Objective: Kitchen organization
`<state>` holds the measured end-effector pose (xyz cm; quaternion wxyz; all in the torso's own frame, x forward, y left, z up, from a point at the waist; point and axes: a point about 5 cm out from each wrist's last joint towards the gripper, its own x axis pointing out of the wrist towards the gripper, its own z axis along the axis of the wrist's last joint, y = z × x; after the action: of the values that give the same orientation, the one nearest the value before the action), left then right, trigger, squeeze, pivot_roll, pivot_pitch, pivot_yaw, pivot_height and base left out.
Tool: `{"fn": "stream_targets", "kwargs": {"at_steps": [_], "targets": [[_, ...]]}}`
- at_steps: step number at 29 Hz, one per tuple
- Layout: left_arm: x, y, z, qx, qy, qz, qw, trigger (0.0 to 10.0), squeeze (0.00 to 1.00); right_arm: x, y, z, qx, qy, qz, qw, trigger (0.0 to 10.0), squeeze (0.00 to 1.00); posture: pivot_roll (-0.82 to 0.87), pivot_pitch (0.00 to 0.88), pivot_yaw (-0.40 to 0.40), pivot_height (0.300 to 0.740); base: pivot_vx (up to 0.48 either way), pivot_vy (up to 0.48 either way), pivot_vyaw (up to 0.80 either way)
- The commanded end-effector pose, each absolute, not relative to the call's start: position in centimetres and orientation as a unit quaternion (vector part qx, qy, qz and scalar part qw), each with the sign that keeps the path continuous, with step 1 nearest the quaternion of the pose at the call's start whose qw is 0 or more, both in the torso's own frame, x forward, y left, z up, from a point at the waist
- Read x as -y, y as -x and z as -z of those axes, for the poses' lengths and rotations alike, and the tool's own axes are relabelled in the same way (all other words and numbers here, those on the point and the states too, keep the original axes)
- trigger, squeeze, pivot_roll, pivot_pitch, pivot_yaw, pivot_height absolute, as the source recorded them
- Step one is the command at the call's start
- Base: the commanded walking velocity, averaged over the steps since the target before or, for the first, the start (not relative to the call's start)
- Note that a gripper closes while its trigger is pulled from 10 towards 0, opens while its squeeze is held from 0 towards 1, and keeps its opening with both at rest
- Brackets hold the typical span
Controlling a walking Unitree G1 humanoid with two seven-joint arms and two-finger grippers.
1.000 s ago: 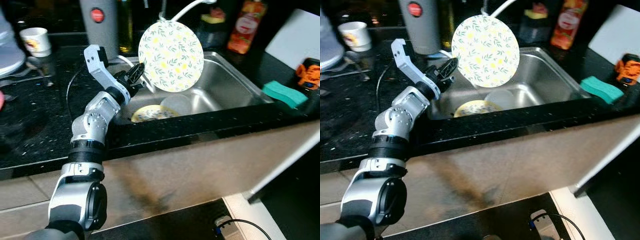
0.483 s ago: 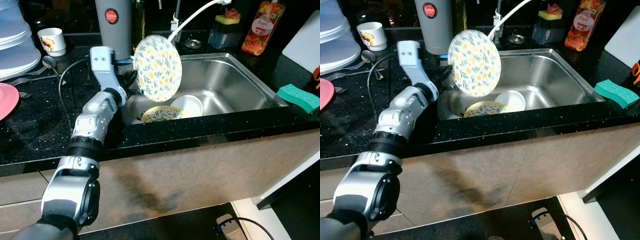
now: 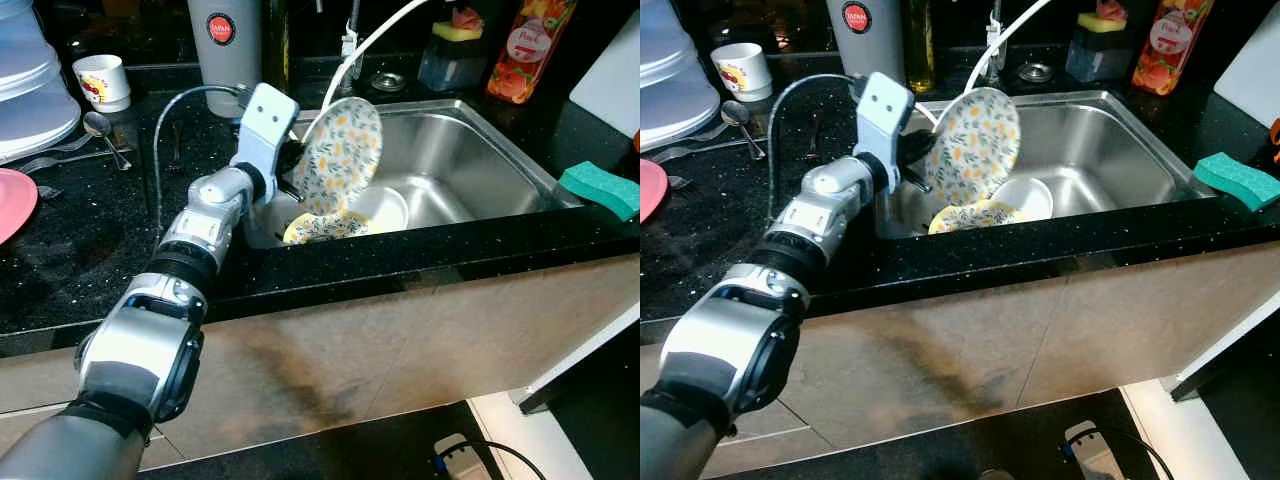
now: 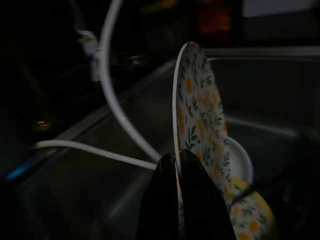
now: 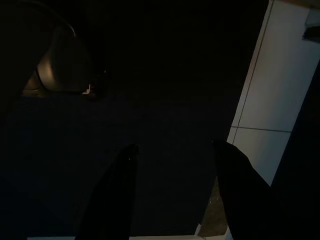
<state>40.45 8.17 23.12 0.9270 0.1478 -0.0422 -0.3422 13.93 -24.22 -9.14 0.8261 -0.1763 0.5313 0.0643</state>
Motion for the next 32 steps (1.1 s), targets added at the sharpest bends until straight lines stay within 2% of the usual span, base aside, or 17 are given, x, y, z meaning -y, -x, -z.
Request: {"fn": "stream_targets", "kwargs": {"at_steps": [1,14,22,32], "targets": [[-7.1,-40.3,-22.9,0.04,-0.19,0.371,0.908,10.0,0.0,24.2,-13.6,9.3,-0.533,0.169,-0.056,0.827,10.0,0.0,-0.13,0.058,0.018,0.74,0.0,0.0,0.0],[-6.9,-40.1,-21.2,0.023,-0.321,0.382,0.866,10.0,0.0,24.4,-13.6,9.2,-0.533,0.166,-0.053,0.828,10.0,0.0,-0.14,0.061,0.009,0.74,0.0,0.0,0.0],[-7.7,-40.2,-20.4,0.017,-0.36,0.369,0.856,10.0,0.0,24.3,-13.6,9.2,-0.531,0.167,-0.055,0.829,10.0,0.0,-0.13,0.06,0.011,0.74,0.0,0.0,0.0],[-8.2,-40.0,-19.1,0.016,-0.466,0.356,0.81,10.0,0.0,24.0,-13.9,9.2,-0.527,0.165,-0.055,0.832,10.0,0.0,-0.11,0.053,0.016,0.74,0.0,0.0,0.0]]}}
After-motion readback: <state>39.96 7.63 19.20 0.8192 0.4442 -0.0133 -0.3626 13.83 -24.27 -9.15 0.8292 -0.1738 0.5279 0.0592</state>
